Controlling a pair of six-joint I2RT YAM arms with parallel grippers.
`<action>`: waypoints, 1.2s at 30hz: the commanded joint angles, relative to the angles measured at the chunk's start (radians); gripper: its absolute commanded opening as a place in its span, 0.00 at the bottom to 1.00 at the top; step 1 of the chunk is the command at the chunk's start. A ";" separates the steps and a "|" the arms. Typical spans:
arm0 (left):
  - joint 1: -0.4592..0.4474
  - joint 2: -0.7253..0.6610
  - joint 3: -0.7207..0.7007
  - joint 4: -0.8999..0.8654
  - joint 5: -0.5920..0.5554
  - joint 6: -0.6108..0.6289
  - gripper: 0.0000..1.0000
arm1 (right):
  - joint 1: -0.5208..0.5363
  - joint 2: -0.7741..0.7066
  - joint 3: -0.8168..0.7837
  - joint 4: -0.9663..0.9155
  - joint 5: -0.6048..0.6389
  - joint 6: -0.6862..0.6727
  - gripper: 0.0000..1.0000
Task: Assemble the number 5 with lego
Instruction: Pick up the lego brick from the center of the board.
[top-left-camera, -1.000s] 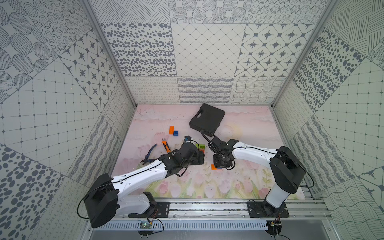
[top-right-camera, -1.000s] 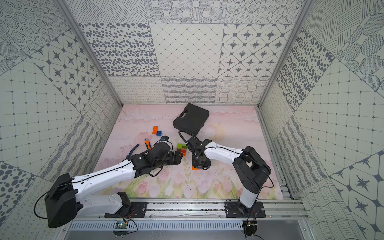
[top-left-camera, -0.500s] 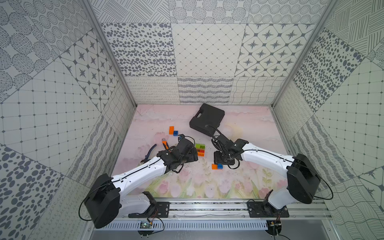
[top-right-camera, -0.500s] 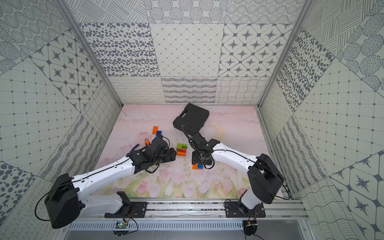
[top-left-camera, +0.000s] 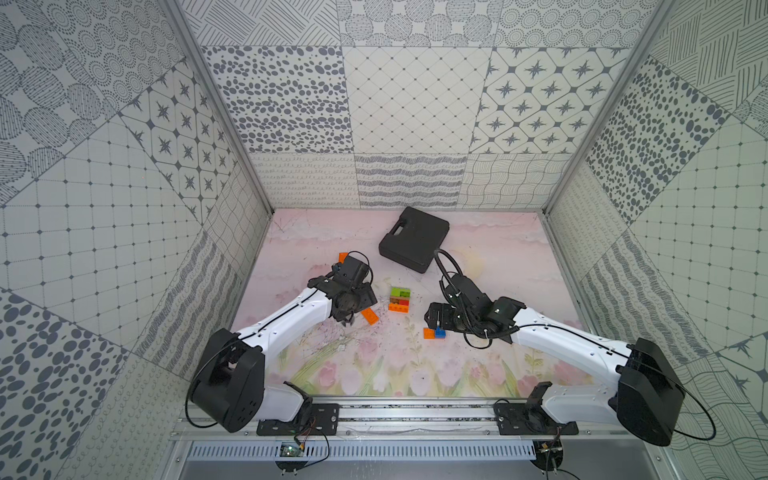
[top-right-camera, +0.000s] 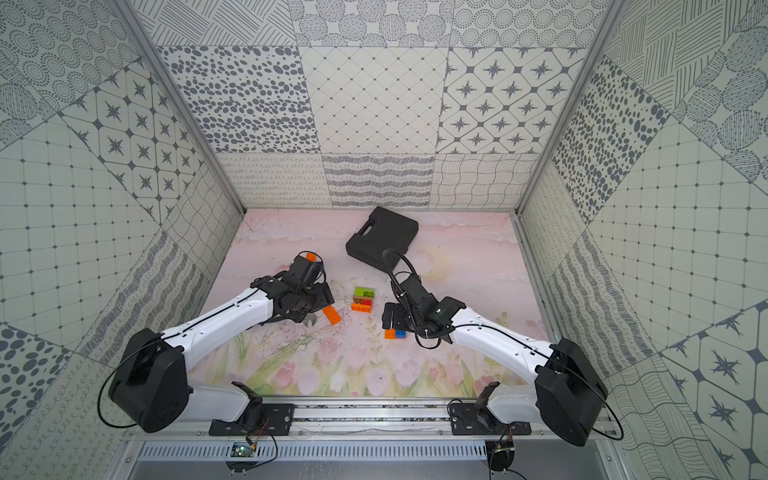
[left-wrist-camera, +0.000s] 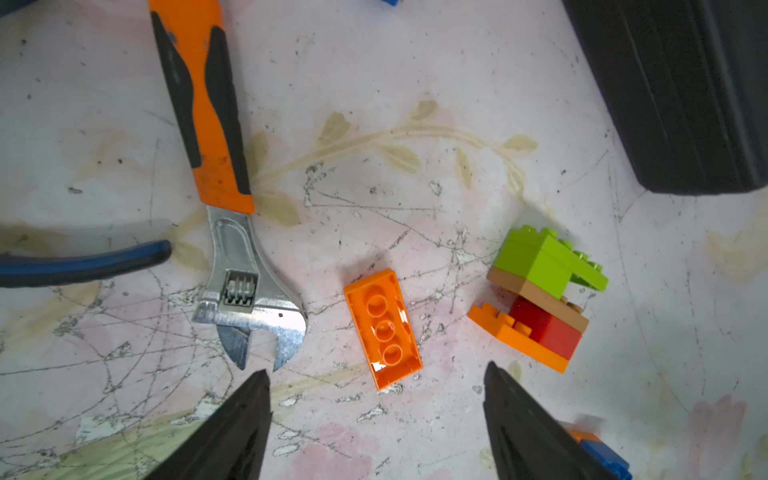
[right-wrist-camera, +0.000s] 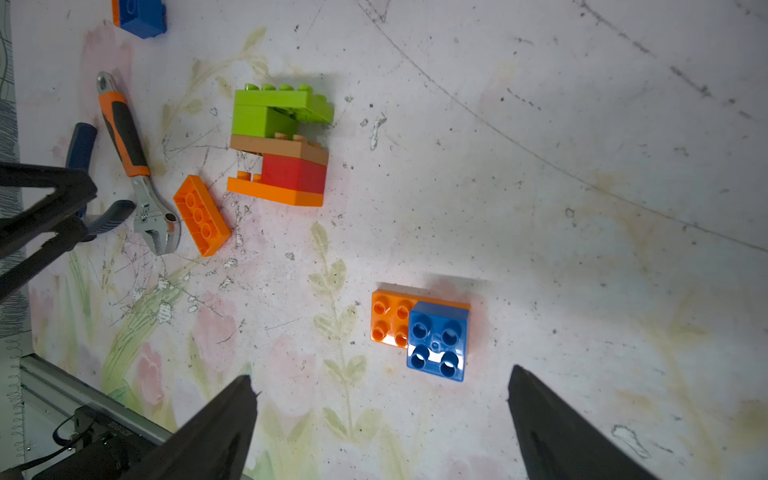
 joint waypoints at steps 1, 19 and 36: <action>0.054 0.076 0.080 -0.088 0.102 0.041 0.77 | -0.005 -0.013 0.011 0.008 0.021 -0.026 0.99; -0.100 0.247 0.146 -0.233 -0.019 -0.207 0.64 | -0.046 -0.011 -0.099 0.142 -0.070 0.010 0.99; -0.100 0.387 0.193 -0.151 0.015 -0.207 0.54 | -0.047 0.036 -0.076 0.094 -0.076 0.025 0.99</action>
